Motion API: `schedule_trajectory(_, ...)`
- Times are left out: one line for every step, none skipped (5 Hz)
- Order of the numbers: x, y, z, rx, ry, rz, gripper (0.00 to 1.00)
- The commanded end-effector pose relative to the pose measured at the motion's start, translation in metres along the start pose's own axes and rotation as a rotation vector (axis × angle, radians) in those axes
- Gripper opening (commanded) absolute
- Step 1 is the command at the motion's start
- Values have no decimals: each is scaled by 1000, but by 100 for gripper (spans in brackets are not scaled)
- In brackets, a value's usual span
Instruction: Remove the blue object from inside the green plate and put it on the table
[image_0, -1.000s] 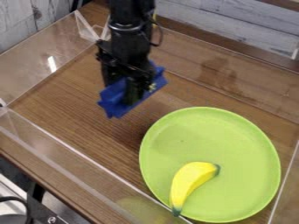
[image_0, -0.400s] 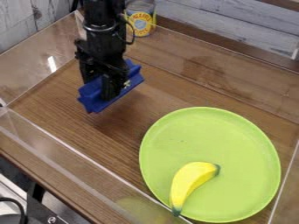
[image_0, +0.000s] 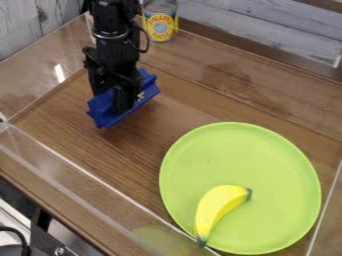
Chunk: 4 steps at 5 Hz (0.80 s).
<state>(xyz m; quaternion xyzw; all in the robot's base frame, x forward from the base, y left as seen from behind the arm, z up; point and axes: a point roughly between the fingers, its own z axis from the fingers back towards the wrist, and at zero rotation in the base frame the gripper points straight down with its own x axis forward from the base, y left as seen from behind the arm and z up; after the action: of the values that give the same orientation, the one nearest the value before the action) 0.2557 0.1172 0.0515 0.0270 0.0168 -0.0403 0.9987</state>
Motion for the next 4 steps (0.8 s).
schedule_trajectory(9,11,11,32,-54,9,100)
schedule_trajectory(9,9,13,29,-60,9,100)
schedule_trajectory(8,6,15,24,-65,8,100)
schedule_trajectory(11,6,25,11,-86,7,100)
